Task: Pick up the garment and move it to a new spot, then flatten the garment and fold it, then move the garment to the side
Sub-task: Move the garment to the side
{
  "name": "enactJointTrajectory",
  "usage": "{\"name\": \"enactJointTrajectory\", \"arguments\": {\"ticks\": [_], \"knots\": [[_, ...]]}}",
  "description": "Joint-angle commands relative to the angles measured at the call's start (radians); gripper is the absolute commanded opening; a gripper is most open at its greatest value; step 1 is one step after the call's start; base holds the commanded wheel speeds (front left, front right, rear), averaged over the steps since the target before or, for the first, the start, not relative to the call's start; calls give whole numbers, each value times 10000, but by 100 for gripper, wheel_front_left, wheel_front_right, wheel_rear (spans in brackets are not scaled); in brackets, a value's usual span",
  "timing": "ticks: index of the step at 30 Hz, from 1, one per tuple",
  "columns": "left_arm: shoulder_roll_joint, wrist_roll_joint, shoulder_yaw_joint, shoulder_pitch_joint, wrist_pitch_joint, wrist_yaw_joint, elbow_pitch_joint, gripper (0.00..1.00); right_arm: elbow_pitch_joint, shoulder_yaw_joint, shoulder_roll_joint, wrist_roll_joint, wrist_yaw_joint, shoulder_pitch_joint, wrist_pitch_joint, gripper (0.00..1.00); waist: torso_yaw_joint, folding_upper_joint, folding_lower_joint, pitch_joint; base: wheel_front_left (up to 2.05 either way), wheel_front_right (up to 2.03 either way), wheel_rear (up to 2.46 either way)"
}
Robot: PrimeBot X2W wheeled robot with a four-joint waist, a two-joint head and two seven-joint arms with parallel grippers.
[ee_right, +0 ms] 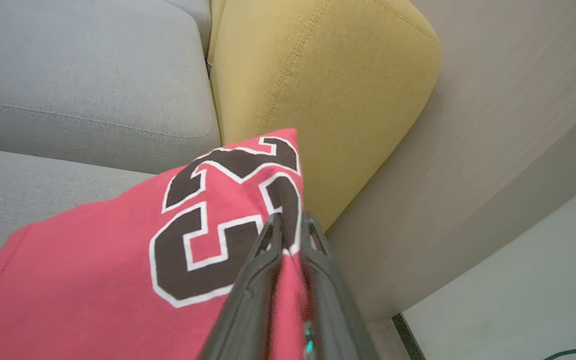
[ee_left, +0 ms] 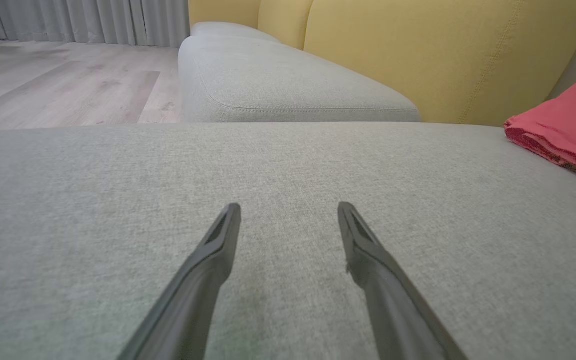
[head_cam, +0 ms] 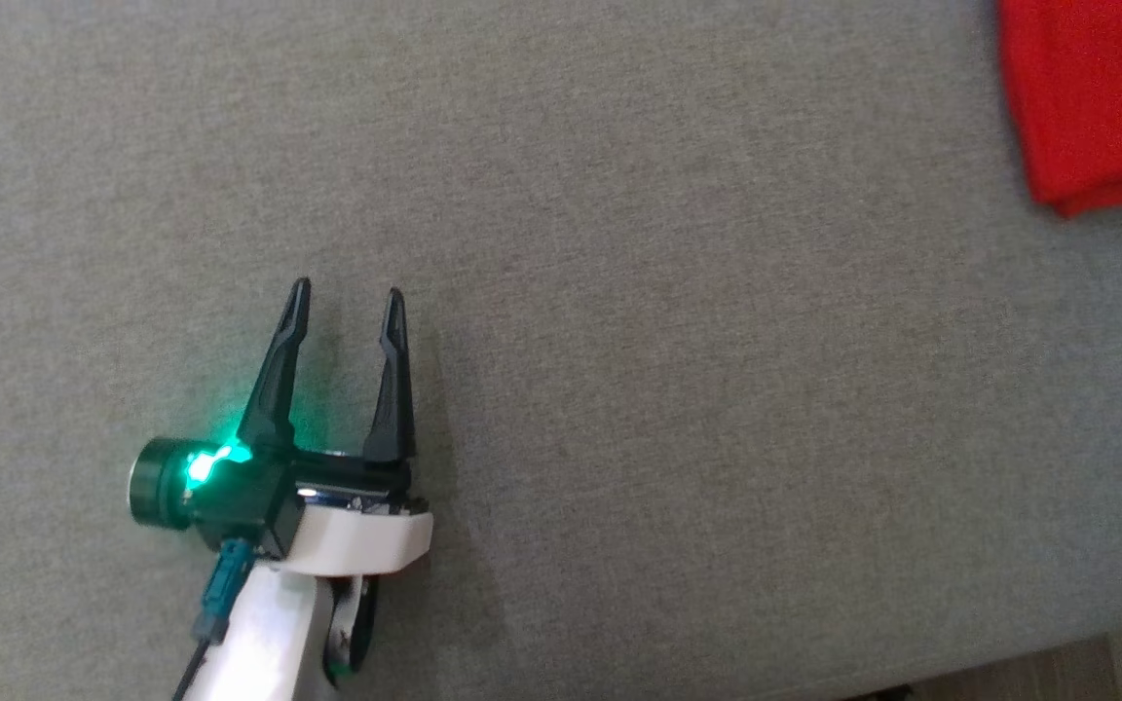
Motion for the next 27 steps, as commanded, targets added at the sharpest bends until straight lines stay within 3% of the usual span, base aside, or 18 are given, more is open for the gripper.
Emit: {"name": "enactJointTrajectory", "arguments": {"ticks": [1,6,10,12,16,21,27], "knots": [[-16,81,194,-209,-49,-30,-175,100,-733,-478,-136,-237,-9,363,236,100,41,0,-1,185,0,0,0],[-17,-266,182,-350,-49,-12,-102,100,-1708,-1380,485,-1291,-9,874,97,100,323,0,-1,-21,0,0,0],[-17,-854,298,-141,-49,21,-15,100,-2030,-1322,1607,-2056,-9,1404,-783,100,645,0,-1,-734,0,0,0],[-17,-1194,382,150,-49,-118,92,100,-1789,-429,2368,-1935,-9,1973,-1585,100,887,0,-1,-1469,0,0,0],[-17,-1447,506,588,-49,-210,421,100,-829,829,3246,-1095,-9,2755,-2727,100,1227,0,-1,-2693,0,0,0],[-17,-1362,789,1335,-49,18,589,100,270,2682,3792,136,-9,3722,-3396,100,1561,0,-1,-4272,0,0,0],[-17,-1240,1198,2220,-49,190,214,100,-506,3550,4422,943,-9,5096,-3427,100,1809,0,-1,-5459,0,0,0]]}}
